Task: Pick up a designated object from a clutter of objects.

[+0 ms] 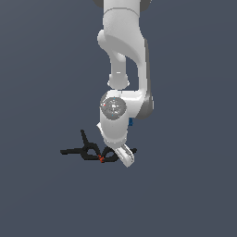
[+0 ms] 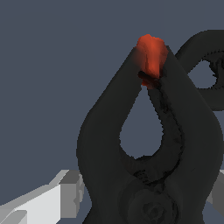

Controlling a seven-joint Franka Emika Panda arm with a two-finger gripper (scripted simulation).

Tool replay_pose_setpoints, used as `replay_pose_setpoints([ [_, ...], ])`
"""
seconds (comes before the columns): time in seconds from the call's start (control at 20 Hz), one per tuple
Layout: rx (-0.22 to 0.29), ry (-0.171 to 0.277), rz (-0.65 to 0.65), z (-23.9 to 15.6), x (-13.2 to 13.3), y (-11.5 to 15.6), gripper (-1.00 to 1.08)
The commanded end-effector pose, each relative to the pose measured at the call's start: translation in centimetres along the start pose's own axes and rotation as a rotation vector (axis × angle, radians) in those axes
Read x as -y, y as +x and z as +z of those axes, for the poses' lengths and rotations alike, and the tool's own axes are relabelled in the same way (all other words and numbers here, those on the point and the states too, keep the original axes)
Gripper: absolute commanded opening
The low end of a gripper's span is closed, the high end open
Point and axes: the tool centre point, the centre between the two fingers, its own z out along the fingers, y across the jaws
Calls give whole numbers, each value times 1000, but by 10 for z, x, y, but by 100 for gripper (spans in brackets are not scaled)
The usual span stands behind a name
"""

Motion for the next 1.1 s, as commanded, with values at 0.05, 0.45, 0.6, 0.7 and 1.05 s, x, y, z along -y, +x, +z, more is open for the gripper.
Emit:
replay_pose_setpoints([
  [0.05, -1, 3, 0, -26, -11, -12, -100],
  [0.45, -1, 3, 0, -84, -39, -39, -100],
  [0.6, -1, 3, 0, -107, -50, -50, -100],
  [0.7, -1, 3, 0, -121, -57, -56, -100],
  [1.05, -2, 2, 0, -175, -81, -81, -100],
])
